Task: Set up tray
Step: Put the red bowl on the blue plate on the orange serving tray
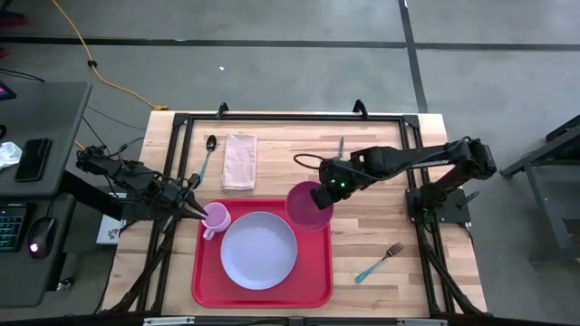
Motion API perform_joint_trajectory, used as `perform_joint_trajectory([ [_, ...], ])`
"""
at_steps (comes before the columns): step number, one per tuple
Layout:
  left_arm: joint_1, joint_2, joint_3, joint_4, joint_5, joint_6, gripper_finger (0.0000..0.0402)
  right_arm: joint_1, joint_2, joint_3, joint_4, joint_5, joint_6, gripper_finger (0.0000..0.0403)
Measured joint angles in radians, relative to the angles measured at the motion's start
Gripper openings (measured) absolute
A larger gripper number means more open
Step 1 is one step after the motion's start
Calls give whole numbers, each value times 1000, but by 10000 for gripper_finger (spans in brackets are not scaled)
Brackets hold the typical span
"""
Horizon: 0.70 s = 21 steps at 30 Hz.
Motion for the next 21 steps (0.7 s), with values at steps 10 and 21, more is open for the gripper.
perform_joint_trajectory([
  [10,0,-31,0,-61,39,-12,85,45,57,0,172,-57,51,0],
  [21,0,-78,0,-63,90,12,85,80,116,50,254,-76,69,0],
])
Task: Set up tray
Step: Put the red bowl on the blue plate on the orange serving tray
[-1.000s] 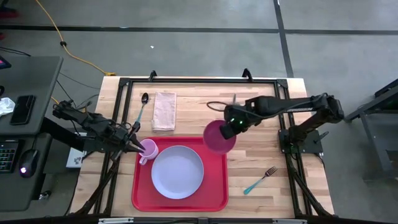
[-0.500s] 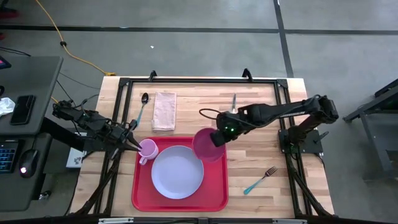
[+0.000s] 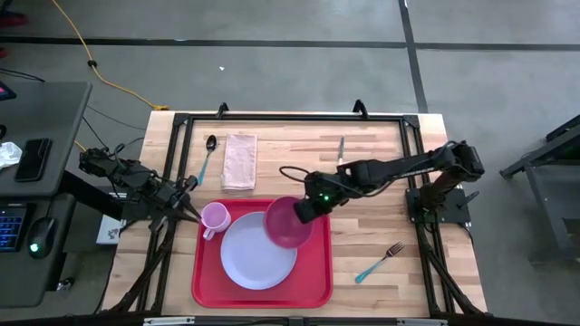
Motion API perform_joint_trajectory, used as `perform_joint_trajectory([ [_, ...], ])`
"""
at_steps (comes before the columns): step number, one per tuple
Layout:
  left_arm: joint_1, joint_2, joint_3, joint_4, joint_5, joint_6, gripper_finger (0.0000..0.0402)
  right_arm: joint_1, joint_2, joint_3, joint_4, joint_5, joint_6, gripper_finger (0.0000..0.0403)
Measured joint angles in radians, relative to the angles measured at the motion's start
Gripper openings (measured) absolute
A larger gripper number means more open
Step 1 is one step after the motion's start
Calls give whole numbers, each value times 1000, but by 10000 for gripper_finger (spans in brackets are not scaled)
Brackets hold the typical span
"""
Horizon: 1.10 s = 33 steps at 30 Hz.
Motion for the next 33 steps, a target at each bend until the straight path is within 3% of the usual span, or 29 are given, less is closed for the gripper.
perform_joint_trajectory([
  [8,0,0,0,17,0,-1,85,6,110,203,-138,6,-68,0],
  [21,0,0,0,8,19,-8,85,7,392,675,-404,-55,-205,0],
  [26,0,0,0,7,19,-8,85,7,449,759,-449,-74,-214,0],
  [33,0,0,0,4,20,-8,85,11,482,766,-446,-101,-200,0],
])
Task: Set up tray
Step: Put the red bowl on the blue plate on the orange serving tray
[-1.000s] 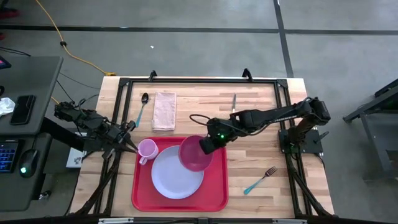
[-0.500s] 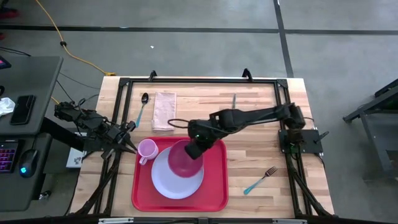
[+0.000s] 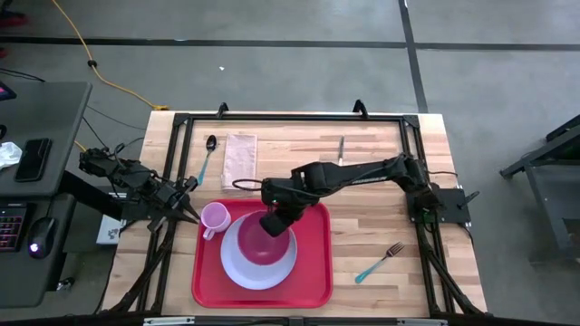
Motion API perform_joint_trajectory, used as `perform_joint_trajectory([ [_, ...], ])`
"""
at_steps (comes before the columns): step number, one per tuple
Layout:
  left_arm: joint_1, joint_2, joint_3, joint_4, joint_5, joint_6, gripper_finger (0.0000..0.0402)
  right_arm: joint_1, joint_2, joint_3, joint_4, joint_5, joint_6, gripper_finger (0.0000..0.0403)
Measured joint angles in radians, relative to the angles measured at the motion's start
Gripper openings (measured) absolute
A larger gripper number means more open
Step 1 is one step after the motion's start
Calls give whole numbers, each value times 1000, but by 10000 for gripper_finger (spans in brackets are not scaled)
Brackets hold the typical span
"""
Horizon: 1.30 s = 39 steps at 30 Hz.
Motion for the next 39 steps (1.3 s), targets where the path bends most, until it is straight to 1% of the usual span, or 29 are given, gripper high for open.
perform_joint_trajectory([
  [10,0,0,0,0,-2,0,85,0,58,0,13,-25,-5,0],
  [20,0,0,0,1,-5,0,85,1,126,0,83,-60,-38,0],
  [31,0,0,0,3,-6,1,85,0,166,-2,108,-66,-45,0],
  [36,0,1,-1,3,-6,3,85,0,186,-2,129,-86,-48,0],
  [39,0,3,-1,3,-6,3,85,-6,187,-2,134,-75,-51,0],
])
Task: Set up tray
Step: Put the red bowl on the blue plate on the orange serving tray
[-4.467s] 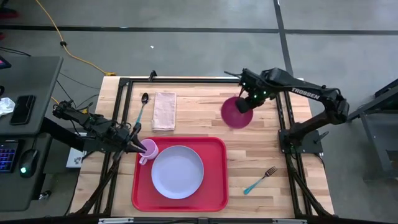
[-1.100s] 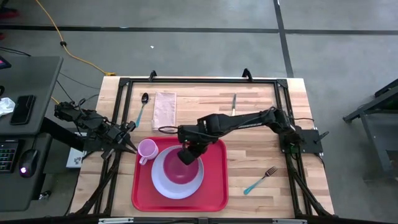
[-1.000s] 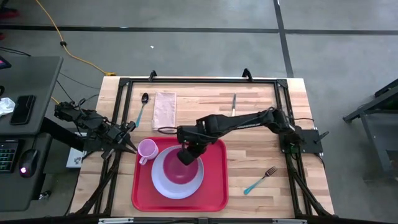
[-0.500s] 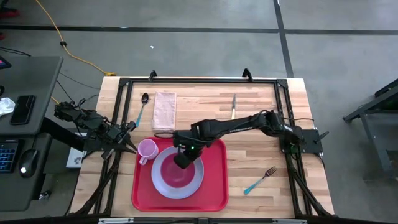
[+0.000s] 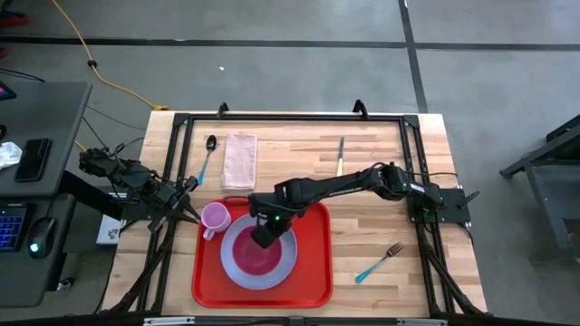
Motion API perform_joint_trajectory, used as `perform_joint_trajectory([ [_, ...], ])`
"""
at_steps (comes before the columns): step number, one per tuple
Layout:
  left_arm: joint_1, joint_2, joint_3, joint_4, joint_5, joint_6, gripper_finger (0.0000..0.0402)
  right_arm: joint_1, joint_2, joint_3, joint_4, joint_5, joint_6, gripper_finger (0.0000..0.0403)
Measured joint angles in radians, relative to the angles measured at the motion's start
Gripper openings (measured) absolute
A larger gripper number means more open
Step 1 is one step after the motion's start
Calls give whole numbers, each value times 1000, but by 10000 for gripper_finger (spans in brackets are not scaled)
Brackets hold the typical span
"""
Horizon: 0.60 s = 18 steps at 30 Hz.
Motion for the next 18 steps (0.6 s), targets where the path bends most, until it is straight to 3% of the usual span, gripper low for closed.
perform_joint_trajectory([
  [18,0,1,0,0,0,0,85,-21,27,1,-22,-11,-30,0],
])
